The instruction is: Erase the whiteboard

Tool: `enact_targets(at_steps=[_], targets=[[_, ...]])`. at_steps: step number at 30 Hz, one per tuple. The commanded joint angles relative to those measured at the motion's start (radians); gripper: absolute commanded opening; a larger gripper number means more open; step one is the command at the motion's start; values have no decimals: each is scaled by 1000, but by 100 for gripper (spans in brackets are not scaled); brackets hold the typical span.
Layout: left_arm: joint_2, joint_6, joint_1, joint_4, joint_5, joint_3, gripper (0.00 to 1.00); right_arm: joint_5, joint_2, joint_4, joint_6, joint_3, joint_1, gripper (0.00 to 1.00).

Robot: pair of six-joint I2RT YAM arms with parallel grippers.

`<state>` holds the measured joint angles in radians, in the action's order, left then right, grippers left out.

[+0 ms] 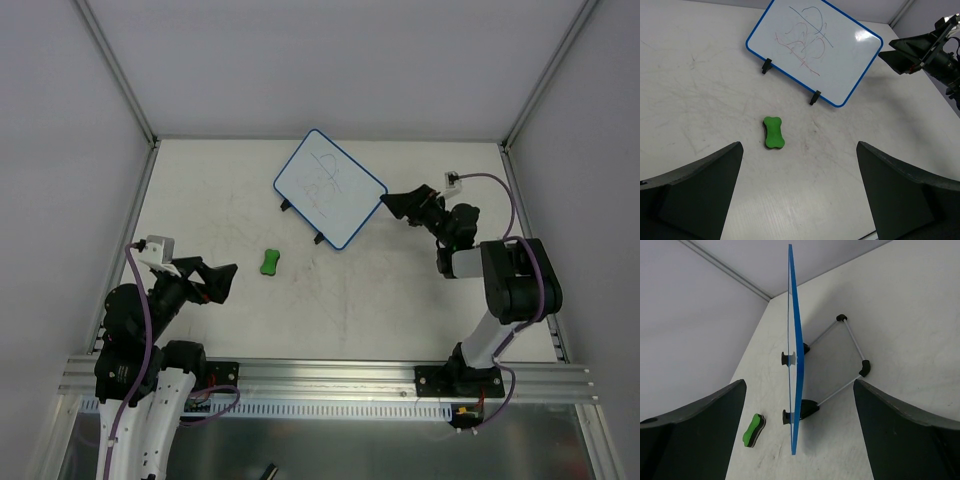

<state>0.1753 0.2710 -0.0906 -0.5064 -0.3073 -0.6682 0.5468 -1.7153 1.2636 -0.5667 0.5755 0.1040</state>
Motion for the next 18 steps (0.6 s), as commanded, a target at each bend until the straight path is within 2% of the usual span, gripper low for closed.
enact_targets(at_steps=[1,4,8,11,17,18], targets=[[-8,-21,2,22,-18,7,99,24,-39,224,-21,64,10,92],[-2,-21,2,20,-18,7,99,33,-75,226,-38,104,10,88],[0,-21,2,20,-18,7,99,51,-118,226,-67,158,13,74],[-5,-21,2,20,-19,7,99,58,-129,226,-70,167,16,73],[-2,-24,2,20,-19,7,99,94,-170,226,-61,217,23,65],[-3,-24,3,22,-19,7,99,110,-182,224,-64,224,25,61]])
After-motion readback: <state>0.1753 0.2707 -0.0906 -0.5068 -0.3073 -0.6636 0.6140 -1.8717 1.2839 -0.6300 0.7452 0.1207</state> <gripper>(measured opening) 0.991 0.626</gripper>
